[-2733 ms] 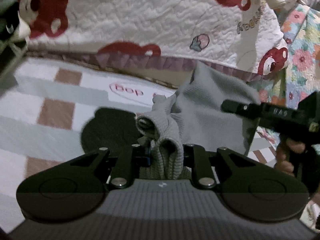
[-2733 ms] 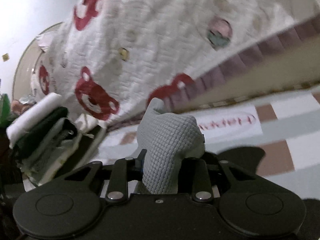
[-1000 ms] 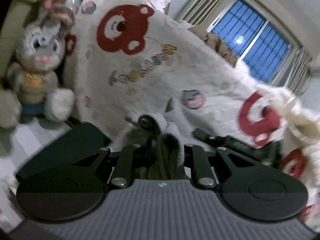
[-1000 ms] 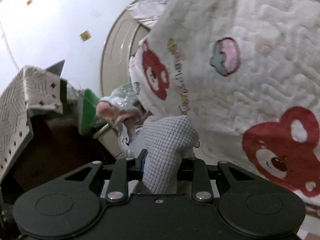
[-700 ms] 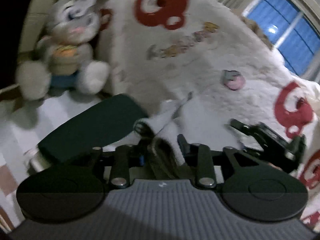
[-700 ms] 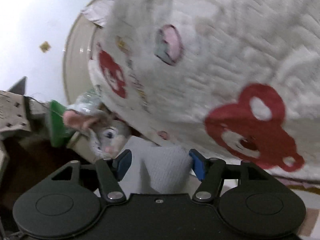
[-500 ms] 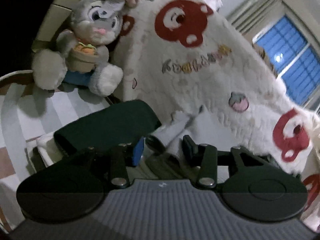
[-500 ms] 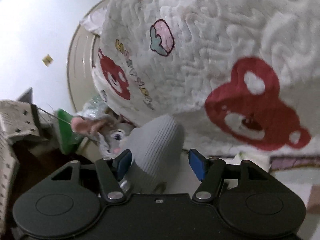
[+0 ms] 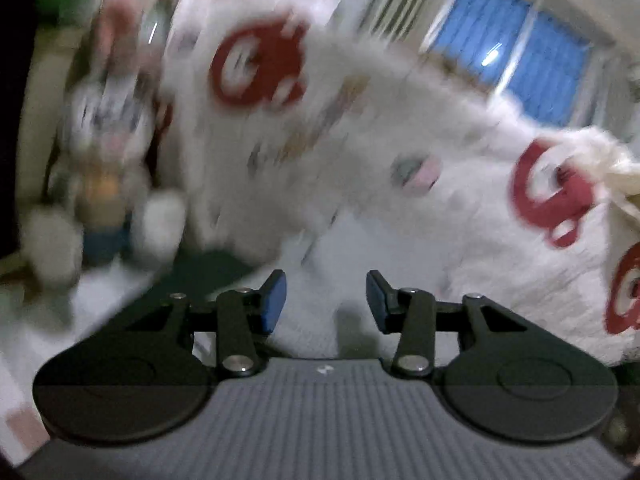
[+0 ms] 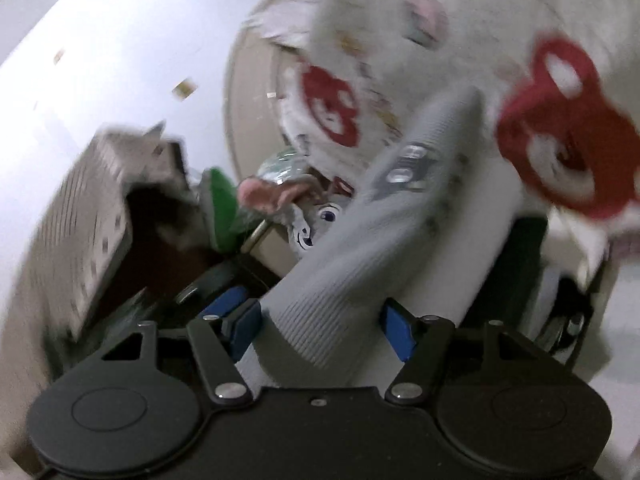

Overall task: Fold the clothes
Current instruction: 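Lower the shirt onto the clothes stack and open both grippers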

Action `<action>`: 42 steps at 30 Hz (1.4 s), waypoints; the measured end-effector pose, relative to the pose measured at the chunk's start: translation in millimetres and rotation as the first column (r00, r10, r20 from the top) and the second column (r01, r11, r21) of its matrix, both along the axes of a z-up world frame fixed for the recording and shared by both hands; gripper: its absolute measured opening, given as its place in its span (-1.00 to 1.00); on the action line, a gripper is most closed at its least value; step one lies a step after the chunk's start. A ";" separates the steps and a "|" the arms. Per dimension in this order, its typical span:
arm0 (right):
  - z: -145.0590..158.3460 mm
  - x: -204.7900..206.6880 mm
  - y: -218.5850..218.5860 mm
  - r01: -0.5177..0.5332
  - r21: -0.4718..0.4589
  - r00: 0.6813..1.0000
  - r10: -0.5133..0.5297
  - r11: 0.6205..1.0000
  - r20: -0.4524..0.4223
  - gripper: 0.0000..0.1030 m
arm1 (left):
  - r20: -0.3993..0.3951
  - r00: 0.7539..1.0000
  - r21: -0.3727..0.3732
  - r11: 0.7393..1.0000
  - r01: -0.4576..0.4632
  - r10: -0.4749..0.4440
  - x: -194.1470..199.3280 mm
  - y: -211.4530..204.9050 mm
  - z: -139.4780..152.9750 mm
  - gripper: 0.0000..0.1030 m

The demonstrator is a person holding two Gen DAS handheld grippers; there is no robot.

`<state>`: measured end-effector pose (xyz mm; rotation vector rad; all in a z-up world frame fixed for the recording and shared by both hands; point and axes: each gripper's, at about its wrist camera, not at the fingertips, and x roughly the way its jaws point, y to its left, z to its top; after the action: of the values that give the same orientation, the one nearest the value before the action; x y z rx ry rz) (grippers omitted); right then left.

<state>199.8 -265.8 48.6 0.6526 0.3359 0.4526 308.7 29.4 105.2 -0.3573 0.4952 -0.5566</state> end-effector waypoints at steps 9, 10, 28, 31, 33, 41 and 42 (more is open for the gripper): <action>-2.2 -14.3 28.9 0.017 -0.164 1.000 -0.013 0.986 0.029 0.10 | -0.034 0.996 -0.028 0.997 -0.079 0.078 -2.3 12.6 -28.2 -0.17; -2.9 -17.4 28.3 0.016 -0.168 1.000 -0.011 0.986 0.029 0.06 | -0.017 0.996 -0.001 0.996 -0.092 0.092 -4.0 12.5 -29.0 -0.13; -15.8 51.7 -102.9 0.326 0.383 0.942 -0.263 0.864 -0.207 0.30 | 0.175 0.980 -0.014 0.995 0.099 -0.096 -37.4 3.0 -4.6 0.20; -34.3 90.0 -120.9 0.283 0.508 0.952 -0.174 0.813 -0.253 -0.36 | 0.204 0.968 0.086 0.988 0.130 -0.145 -45.7 -9.4 -17.4 0.20; -22.2 100.3 -117.6 0.235 0.435 0.967 -0.162 0.869 -0.199 -0.47 | 0.220 0.959 0.153 0.977 0.148 -0.180 -51.3 -17.6 -26.0 0.20; -22.5 103.6 -112.1 0.293 0.267 0.949 -0.247 0.918 -0.194 -0.25 | 0.180 0.965 0.196 0.968 0.156 -0.192 -48.5 -18.0 -27.3 0.24; -20.3 98.9 -110.2 0.310 0.245 0.944 -0.267 0.919 -0.193 -0.03 | 0.175 0.966 0.195 0.969 0.154 -0.189 -49.0 -17.8 -26.8 0.25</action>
<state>298.7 -376.0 28.2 0.9952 0.3209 0.1623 259.7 11.6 78.4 -0.0854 0.3877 -0.7017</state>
